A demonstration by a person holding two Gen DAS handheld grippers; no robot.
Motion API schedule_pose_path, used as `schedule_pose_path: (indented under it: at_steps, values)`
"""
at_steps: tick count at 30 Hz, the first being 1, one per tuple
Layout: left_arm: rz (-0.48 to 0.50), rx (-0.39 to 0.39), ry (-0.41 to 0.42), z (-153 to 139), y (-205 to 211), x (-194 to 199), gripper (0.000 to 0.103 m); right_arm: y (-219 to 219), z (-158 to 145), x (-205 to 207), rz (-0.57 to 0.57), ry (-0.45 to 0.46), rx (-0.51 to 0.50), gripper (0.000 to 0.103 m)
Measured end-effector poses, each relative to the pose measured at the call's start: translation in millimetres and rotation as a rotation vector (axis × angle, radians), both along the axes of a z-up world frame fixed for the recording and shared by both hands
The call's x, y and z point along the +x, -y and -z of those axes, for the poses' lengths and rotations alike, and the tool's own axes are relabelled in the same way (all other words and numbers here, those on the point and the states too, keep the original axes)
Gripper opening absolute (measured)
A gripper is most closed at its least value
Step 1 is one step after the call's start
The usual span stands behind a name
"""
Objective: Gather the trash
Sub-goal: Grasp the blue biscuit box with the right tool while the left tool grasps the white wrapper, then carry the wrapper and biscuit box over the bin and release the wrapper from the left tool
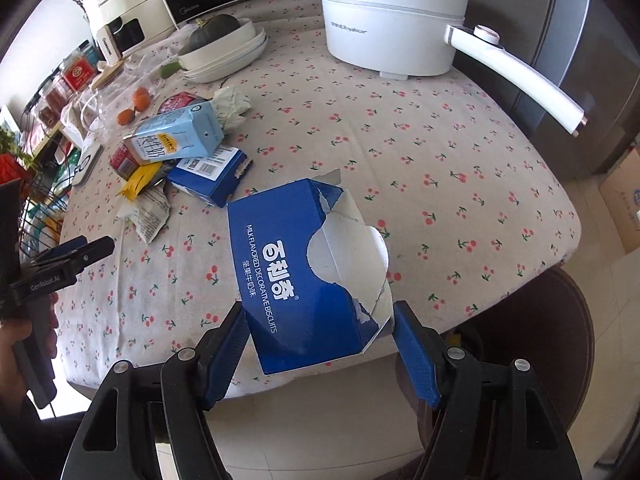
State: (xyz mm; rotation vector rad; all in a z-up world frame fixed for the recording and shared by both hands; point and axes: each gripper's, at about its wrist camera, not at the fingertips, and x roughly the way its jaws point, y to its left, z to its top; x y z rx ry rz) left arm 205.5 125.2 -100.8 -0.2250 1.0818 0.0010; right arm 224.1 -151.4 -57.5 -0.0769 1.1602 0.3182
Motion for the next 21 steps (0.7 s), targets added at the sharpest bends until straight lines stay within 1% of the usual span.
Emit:
schedule_pose_path:
  at_steps: [3,7,10,13,15,17,18,21]
  values:
    - [-0.02,0.013,0.009,4,9,11,0.102,7,0,0,0.012,-0.002,0.006,0.073]
    - [-0.13,0.016,0.006,11,11,24,0.102,15,1,-1,0.022,-0.009,0.012,0.073]
    - [-0.214,0.068,0.022,14,15,32,0.102,20,1,0,0.031,-0.013,0.021,0.073]
    - [-0.264,0.089,0.04,17,17,37,0.102,25,1,1,0.043,-0.014,0.028,0.073]
    - [-0.265,0.1,0.03,22,20,44,0.102,27,1,1,0.052,-0.017,0.03,0.073]
    - [-0.263,0.132,0.01,27,22,46,0.093,29,1,1,0.057,-0.018,0.032,0.073]
    - [-0.259,0.154,0.013,27,23,46,0.092,30,1,1,0.06,-0.017,0.033,0.073]
    - [-0.227,0.169,0.007,25,22,43,0.084,32,-1,1,0.065,-0.012,0.037,0.073]
